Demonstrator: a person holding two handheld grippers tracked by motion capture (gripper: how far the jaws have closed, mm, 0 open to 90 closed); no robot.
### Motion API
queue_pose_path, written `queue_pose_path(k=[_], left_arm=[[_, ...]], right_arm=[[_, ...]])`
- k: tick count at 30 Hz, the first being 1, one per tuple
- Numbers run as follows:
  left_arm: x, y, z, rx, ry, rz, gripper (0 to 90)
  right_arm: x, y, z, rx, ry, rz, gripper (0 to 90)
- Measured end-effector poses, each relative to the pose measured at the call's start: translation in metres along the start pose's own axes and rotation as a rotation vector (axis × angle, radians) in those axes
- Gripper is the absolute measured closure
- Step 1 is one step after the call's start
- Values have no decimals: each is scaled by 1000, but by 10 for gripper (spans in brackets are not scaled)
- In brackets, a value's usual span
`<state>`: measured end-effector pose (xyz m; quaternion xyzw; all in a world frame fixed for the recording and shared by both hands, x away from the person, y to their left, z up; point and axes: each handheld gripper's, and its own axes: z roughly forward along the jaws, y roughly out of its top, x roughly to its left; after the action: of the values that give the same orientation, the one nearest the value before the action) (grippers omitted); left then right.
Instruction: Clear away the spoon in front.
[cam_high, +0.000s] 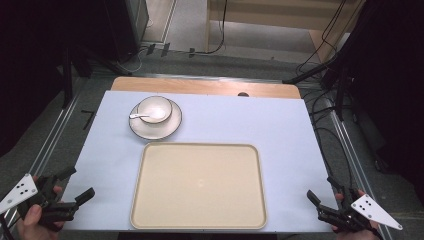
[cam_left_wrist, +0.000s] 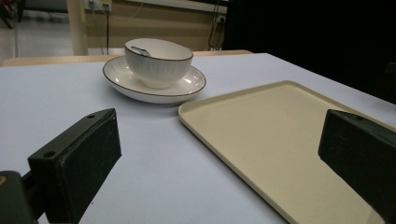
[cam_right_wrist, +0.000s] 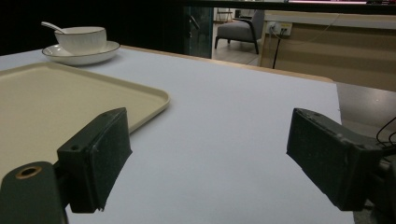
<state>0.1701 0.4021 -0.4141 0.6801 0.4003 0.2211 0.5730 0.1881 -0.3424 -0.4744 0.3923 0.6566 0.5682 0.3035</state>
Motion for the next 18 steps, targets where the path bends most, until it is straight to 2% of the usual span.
queue_pose_path(k=[7, 8, 12, 15, 18], left_arm=[[-9, 7, 8, 15, 4, 21, 0], [-10, 9, 9, 12, 1, 19, 0], [-10, 15, 11, -17, -20, -39, 0], [-12, 20, 11, -27, -14, -26, 0], [-11, 24, 13, -35, -15, -31, 0]], right_arm=[[1, 0, 2, 7, 2, -5, 138], [2, 0, 2, 7, 3, -4, 138], [3, 1, 3, 4, 3, -9, 138], [3, 1, 4, 3, 1, -12, 138], [3, 1, 4, 4, 3, -6, 138]])
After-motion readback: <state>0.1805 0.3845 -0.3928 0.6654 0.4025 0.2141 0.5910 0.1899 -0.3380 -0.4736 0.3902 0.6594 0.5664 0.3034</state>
